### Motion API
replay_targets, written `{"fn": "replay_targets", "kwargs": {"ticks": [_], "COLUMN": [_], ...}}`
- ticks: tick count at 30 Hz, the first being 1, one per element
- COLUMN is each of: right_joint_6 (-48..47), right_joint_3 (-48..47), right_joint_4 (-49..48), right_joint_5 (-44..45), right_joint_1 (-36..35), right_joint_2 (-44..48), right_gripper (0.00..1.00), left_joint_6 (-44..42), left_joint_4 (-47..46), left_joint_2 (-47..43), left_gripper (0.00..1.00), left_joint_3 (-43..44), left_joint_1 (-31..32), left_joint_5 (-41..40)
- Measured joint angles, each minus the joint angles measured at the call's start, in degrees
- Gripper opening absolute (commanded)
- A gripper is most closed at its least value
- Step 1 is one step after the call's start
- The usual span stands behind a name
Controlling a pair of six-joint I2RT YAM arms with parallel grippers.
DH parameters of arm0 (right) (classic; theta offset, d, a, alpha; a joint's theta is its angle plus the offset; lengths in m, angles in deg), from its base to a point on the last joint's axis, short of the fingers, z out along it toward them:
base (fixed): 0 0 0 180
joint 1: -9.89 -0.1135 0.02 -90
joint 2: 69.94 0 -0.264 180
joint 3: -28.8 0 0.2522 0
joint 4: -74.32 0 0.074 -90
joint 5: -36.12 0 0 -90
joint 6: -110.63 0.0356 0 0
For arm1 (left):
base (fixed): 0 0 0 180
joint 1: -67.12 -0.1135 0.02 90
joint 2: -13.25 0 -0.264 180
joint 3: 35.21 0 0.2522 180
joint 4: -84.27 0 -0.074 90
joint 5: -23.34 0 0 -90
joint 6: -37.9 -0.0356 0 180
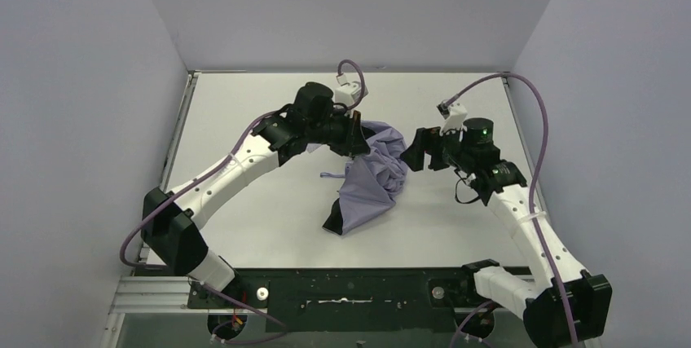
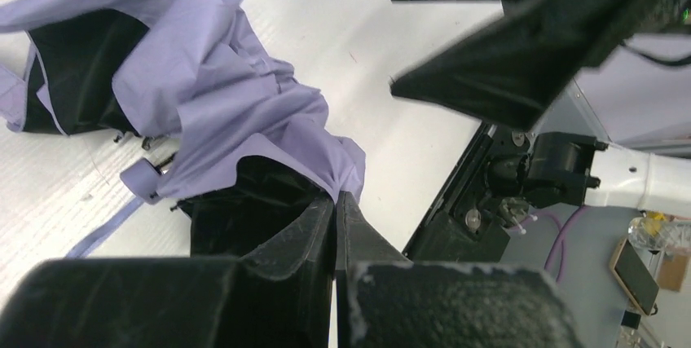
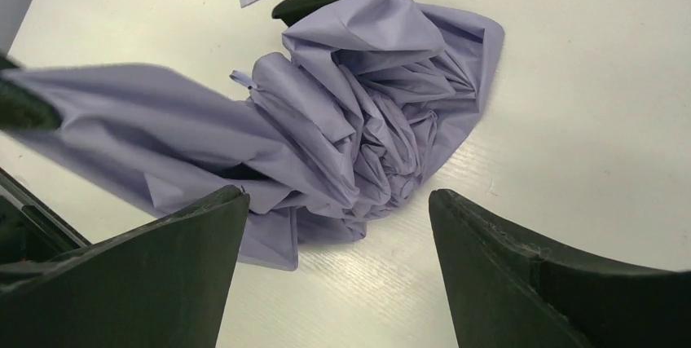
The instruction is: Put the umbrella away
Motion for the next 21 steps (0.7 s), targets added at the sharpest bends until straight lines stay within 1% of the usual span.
{"fn": "replay_targets", "kwargs": {"ticks": [4,9,12,16,21], "right_joint_6": [0.11,-3.39,-6.62,-10.08,-13.88], "right_joint_3": [8.41,16.61,19.26,17.97,14.78], "right_joint_4": [-7.26,-15.91,-21.77,-27.23,-30.38], "right_joint_5": [0.13,3.54,4.98,5.75,7.5], "right_joint_1": [-1.77,-10.64,-15.23,-16.74,-17.31], "right_joint_2": [5.97,12.15,14.99,12.11,4.61], "right_gripper": [0.82,0.83,0.82,0.79,0.75], "left_joint_6": [0.0,-0.04,-0.28,-0.48,-0.48], "left_joint_4": [-0.17,0.87,2.32,3.85,5.31], "left_joint_2": [4.76,10.97,14.12,16.79,17.4], "left_gripper": [0.0,0.0,0.0,0.0,0.02], "left_joint_3": [4.04,11.72,16.74,20.65,20.83], "left_joint_1": [-1.86,-3.56,-4.28,-4.66,-4.74], "left_joint_5": [2.05,3.61,4.72,5.86,6.75]}}
